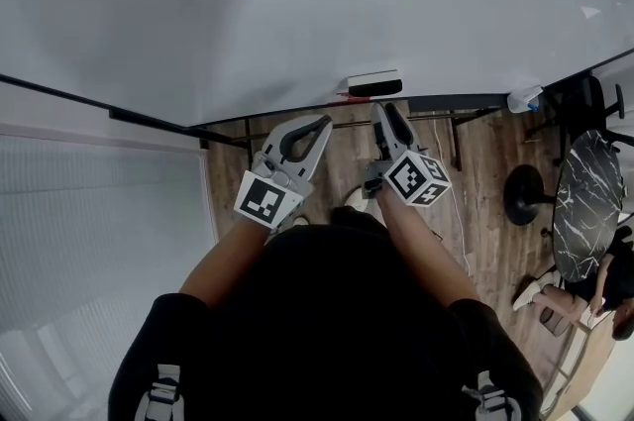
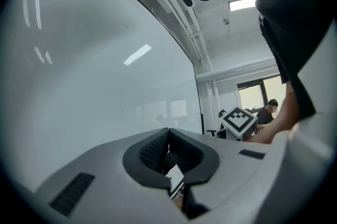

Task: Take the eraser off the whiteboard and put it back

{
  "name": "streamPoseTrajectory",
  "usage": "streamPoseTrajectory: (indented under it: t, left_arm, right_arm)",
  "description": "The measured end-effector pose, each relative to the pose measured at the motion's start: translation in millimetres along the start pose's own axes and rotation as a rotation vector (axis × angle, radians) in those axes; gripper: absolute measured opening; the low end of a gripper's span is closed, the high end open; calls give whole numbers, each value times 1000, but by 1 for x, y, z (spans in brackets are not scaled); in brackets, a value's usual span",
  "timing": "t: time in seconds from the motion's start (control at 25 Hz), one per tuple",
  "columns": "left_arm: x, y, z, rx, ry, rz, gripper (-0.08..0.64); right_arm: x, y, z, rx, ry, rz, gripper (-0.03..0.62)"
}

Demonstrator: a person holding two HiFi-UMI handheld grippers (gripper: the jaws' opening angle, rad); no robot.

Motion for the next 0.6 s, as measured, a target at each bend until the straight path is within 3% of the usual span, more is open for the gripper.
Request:
streamPoseTrajectory:
  t: [0.28, 0.6]
  left_arm:
    - [-3, -5, -3, -20, 19, 25, 5]
    - [-5, -7, 4, -43, 64, 42, 5]
  right_arm:
    - [22, 0, -21, 82, 85, -294, 278]
    - [41, -5, -44, 142, 182, -514, 323]
Point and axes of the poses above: the fingertips, and each gripper's own axes: z backward along the fingers, x to its right, y out of its top, the point moved 10 cm from there along z, backward along the fingers, and after that the axes turned 14 degrees about -x, right-handed, at the moved point
